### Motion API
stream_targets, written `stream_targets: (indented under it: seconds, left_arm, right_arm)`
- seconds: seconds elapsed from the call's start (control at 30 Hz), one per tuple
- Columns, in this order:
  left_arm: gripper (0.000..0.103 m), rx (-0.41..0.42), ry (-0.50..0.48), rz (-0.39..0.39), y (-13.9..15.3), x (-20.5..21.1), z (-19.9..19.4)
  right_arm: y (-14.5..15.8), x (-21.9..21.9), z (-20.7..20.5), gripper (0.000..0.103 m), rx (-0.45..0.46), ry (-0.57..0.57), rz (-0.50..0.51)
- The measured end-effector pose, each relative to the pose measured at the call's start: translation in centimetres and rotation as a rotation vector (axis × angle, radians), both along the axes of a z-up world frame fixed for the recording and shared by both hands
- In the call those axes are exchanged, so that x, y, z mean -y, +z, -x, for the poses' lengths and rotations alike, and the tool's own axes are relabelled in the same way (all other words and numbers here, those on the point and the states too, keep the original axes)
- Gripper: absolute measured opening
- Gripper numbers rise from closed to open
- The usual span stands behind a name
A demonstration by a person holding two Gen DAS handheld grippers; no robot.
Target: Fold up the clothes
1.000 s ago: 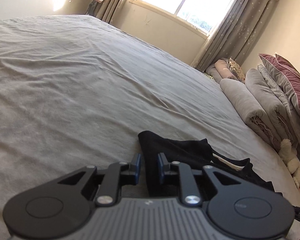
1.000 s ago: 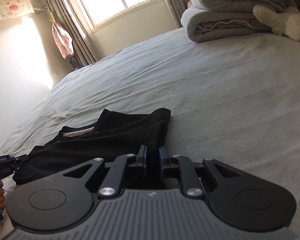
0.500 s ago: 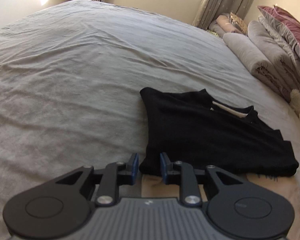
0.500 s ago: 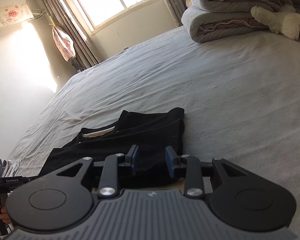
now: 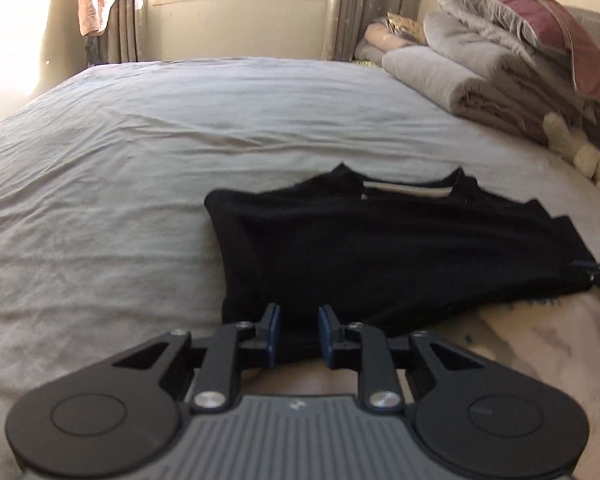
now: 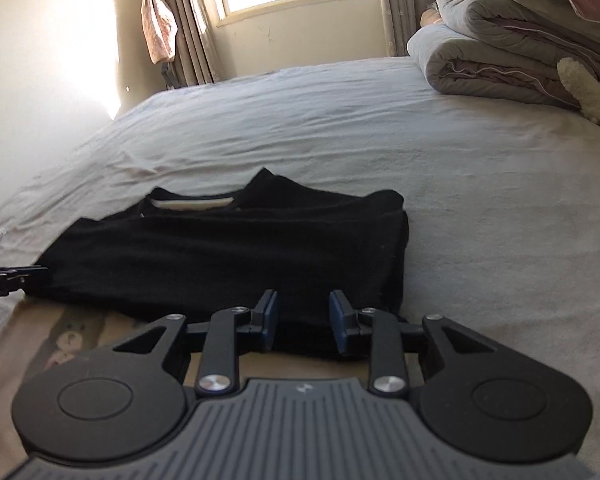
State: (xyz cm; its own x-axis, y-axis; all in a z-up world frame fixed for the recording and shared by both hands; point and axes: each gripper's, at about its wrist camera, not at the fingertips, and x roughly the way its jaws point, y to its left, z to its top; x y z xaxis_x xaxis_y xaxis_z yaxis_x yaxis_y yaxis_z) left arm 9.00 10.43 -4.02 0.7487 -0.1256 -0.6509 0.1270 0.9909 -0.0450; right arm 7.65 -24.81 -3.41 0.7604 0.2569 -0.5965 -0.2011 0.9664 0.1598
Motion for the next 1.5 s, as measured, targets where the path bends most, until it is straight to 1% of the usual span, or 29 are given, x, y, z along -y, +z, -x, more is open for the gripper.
stream_targets:
  seconds: [0.03,0.07,0.1,0.17,0.23,0.33,0.4,0.5,0.6,0.67,0.8,0.9,1.0,1.1,1.17,1.27,1.4,1.43,1.5]
  left_arm:
    - [0.022,0.010,-0.021,-0.020,-0.3,0.1,0.3]
    - [0.022,0.001,-0.032,-0.037,-0.1,0.2,0.4]
    - [0.022,-0.002,-0.031,-0.035,0.3,0.2,0.5]
    - [0.022,0.013,-0.018,0.003,1.0,-0.1,0.7]
    - [0.023,0.046,-0.027,0.047,1.5,0.2,0.6]
    - [0.026,0.105,-0.061,0.111,1.9,1.2,0.4]
    - [0.027,0.118,-0.090,0.153,1.5,2.4,-0.1]
    - [0.027,0.089,-0.120,0.159,0.1,4.2,-0.8]
    - [0.030,0.091,-0.149,0.101,-0.9,5.6,-0.5]
    - [0.031,0.095,-0.167,0.080,-0.9,5.8,-0.3]
    - [0.033,0.090,-0.172,0.117,-1.1,5.1,-0.4]
    - [0.034,0.091,-0.178,0.122,-1.2,5.0,-0.4]
    - [0.034,0.095,-0.182,0.125,-1.0,5.0,-0.3]
    - [0.034,0.114,-0.188,0.135,-0.6,4.6,-0.1]
    - [0.035,0.136,-0.191,0.141,-0.3,4.1,0.0]
    - [0.035,0.136,-0.142,0.129,-0.1,2.9,-0.3]
    - [0.035,0.126,-0.073,0.136,-0.2,0.8,-0.7]
    - [0.035,0.107,-0.061,0.148,-0.7,0.1,-1.0]
    - [0.035,0.096,-0.061,0.203,-1.2,-0.8,-1.1]
  right_arm:
    - [-0.4,0.2,0.3,0.022,0.005,0.020,0.017]
    - [-0.4,0.5,0.5,0.022,-0.006,0.026,0.010]
    - [-0.1,0.7,0.5,0.022,-0.019,0.020,-0.005]
    - [0.4,1.0,0.6,0.023,-0.033,0.008,-0.037]
    - [0.9,1.1,0.7,0.031,-0.029,0.000,-0.073]
    - [1.8,0.3,0.4,0.032,0.005,-0.013,-0.082]
    - [2.1,-0.4,-0.5,0.032,0.012,-0.020,-0.080]
    - [1.7,-2.0,-2.0,0.032,-0.001,-0.003,-0.053]
    - [0.7,-4.2,-3.9,0.032,-0.017,0.033,-0.001]
    - [0.2,-5.4,-5.1,0.033,-0.019,0.046,0.034]
    - [0.1,-6.4,-8.0,0.032,-0.019,0.040,0.064]
    - [0.1,-6.8,-9.7,0.032,-0.013,0.026,0.097]
    - [0.2,-6.8,-10.5,0.032,-0.015,0.009,0.098]
    - [0.9,-6.9,-9.2,0.032,-0.006,0.026,0.068]
    - [1.2,-7.2,-7.7,0.032,0.019,0.051,0.086]
    - [1.3,-6.7,-5.9,0.033,0.051,0.061,0.123]
    - [1.0,-4.0,-4.4,0.033,0.056,0.011,0.125]
    - [0.8,-3.0,-4.2,0.033,0.043,-0.013,0.119]
    - [0.1,-1.2,-4.2,0.033,0.010,-0.054,0.110]
